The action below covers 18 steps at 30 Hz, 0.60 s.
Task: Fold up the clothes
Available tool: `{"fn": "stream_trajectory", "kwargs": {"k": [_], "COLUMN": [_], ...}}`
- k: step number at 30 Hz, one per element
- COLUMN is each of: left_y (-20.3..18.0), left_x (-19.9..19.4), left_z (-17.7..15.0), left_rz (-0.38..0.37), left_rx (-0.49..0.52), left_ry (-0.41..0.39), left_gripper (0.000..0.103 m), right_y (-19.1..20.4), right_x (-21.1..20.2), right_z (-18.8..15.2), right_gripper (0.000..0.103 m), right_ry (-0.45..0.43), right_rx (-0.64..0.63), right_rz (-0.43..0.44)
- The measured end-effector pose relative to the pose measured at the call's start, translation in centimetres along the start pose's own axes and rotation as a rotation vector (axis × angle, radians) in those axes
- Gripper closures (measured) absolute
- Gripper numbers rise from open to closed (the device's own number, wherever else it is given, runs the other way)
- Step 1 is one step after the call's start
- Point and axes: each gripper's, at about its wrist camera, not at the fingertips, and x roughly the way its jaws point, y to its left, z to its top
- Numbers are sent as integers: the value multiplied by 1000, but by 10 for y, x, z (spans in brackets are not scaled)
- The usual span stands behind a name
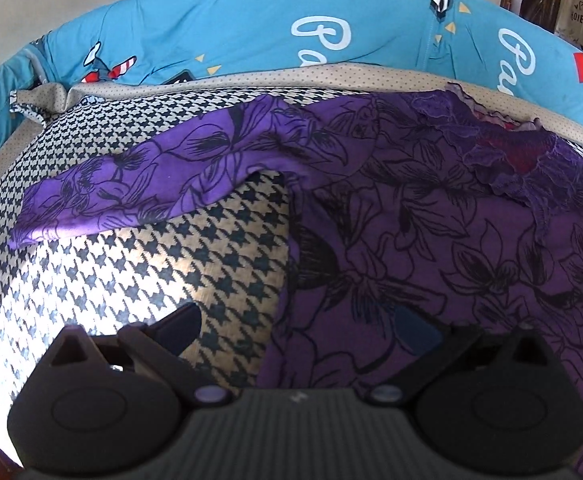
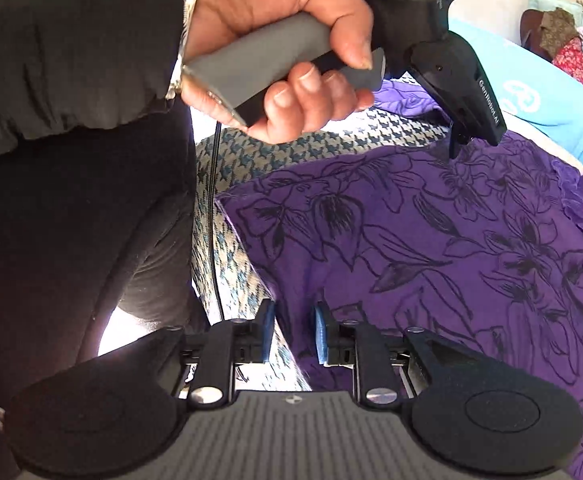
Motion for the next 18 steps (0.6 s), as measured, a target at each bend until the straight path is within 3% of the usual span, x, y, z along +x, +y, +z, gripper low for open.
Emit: {"fn": "stream_trajectory", "kwargs": {"k": [4,7,9,11,18], "left_y": [-19,-31,-38,-43,-52], "left_x": [5,9,12,15,24], "left_z": [0,-2,-3,-5,-7], "left_rz": [-5,-9,-7,-6,-7], "left_rx": [40,66,84,101,114], "left_ry": [1,4,9,12,19], "left_gripper": [0,0,0,0,0], "right_y": [-34,-64,-83,-103,-177], "right_x": [-16,-27,-34,-41,-65], "right_z": [-9,-14,-17,-20,-32], "right_gripper": [74,69,57,53,43], "right_ry": [-5,-14,-21,-27,-48], "right_rx": [107,174,219,264,424], "right_rz": [-13,-63,-97,-131,-265]}}
